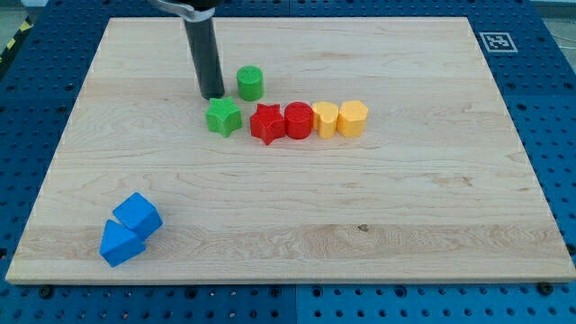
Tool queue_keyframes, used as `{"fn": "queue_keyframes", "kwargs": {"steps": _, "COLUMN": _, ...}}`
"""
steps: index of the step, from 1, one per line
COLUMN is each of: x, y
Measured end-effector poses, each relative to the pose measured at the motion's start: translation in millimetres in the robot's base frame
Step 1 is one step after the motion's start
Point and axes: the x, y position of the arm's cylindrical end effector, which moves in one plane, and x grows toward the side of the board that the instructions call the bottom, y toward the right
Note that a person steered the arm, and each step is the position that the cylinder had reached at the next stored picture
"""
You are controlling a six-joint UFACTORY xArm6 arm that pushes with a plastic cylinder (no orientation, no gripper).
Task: Push the green star towards the red star
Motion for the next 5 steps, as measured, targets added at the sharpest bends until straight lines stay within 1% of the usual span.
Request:
{"fn": "queue_keyframes", "kwargs": {"steps": 1, "x": 19, "y": -17}}
{"fn": "queue_keyframes", "kwargs": {"steps": 3, "x": 22, "y": -19}}
{"fn": "queue_keyframes", "kwargs": {"steps": 5, "x": 39, "y": -19}}
